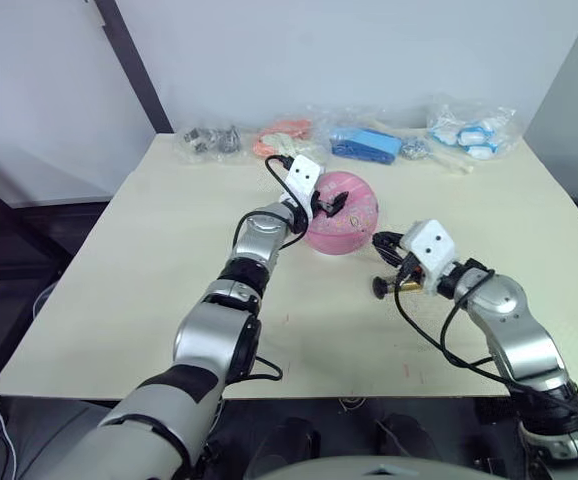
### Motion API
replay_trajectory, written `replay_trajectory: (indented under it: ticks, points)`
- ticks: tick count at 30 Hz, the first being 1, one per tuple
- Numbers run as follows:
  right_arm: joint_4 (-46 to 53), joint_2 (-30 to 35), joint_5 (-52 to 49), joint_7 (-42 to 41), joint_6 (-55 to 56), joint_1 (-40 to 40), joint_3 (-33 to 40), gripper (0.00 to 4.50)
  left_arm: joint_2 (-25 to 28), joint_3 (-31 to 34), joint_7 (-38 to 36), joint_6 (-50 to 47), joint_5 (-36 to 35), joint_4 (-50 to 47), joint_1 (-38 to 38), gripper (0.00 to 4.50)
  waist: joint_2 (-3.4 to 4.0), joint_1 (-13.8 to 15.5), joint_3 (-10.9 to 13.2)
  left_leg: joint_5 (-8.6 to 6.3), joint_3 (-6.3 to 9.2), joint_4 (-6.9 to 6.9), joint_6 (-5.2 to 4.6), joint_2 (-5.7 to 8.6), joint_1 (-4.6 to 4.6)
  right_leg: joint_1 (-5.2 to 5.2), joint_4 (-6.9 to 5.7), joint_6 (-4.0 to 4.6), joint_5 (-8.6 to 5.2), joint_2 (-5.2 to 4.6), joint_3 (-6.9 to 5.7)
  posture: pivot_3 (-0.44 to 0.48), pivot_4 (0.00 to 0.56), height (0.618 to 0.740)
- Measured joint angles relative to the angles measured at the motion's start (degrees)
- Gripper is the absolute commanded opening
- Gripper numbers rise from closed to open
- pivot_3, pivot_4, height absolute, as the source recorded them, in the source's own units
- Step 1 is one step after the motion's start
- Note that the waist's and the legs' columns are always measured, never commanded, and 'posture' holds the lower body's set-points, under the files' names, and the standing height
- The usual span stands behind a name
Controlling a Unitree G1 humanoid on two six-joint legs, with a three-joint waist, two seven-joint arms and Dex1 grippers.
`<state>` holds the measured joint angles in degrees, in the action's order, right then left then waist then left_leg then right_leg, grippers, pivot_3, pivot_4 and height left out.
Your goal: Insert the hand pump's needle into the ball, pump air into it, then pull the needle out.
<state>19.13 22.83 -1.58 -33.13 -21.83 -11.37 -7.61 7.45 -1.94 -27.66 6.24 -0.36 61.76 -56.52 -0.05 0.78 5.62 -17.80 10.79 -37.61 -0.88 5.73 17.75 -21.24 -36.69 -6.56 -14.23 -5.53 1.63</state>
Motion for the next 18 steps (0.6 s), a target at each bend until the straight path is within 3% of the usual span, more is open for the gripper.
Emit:
replay_trajectory:
  ticks: [10,18]
  points:
    - [-0.5,-1.5,-2.8,3.5,1.0,3.8,3.6,0.37,1.1,2.5,-7.7,0.2,-2.8,-1.2,-0.9,4.50,-0.15,0.1,0.8,0.02,0.06,0.08,0.02,0.02,0.39,-0.42,-0.01,0.02,0.01,0.00,-0.02,0.000,0.150,0.740]
    - [-0.5,-1.3,-3.2,4.7,2.0,6.1,3.8,0.37,2.4,4.0,-14.2,-5.2,-6.2,-4.4,-1.7,4.50,-0.23,0.1,1.1,0.21,0.21,0.10,0.33,0.10,1.28,-1.31,0.00,0.39,0.23,-0.06,-0.10,0.000,0.150,0.740]
